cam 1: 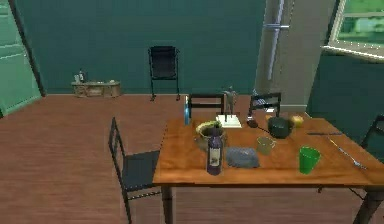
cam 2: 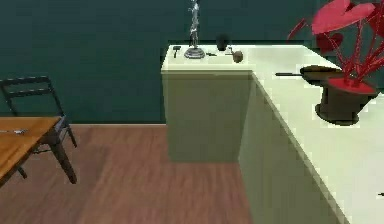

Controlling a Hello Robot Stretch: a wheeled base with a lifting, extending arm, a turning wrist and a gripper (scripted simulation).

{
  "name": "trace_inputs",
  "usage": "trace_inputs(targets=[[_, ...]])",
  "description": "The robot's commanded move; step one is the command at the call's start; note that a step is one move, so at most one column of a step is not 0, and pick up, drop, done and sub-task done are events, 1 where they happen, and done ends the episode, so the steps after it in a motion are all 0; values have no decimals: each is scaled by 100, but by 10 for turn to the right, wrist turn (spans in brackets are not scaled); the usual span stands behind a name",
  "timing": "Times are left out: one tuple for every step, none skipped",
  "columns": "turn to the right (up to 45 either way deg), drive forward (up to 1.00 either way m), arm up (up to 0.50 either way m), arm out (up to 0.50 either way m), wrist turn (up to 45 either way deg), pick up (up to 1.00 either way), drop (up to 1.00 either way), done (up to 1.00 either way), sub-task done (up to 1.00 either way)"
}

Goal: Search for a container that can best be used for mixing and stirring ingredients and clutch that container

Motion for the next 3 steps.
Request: trace_inputs(targets=[[0, 5, 0, 0, 0, 0, 0, 0, 0], [-450, 0, 0, 0, 0, 0, 0, 0, 0], [-30, 0, 0, 0, 0, 0, 0, 0, 0]])
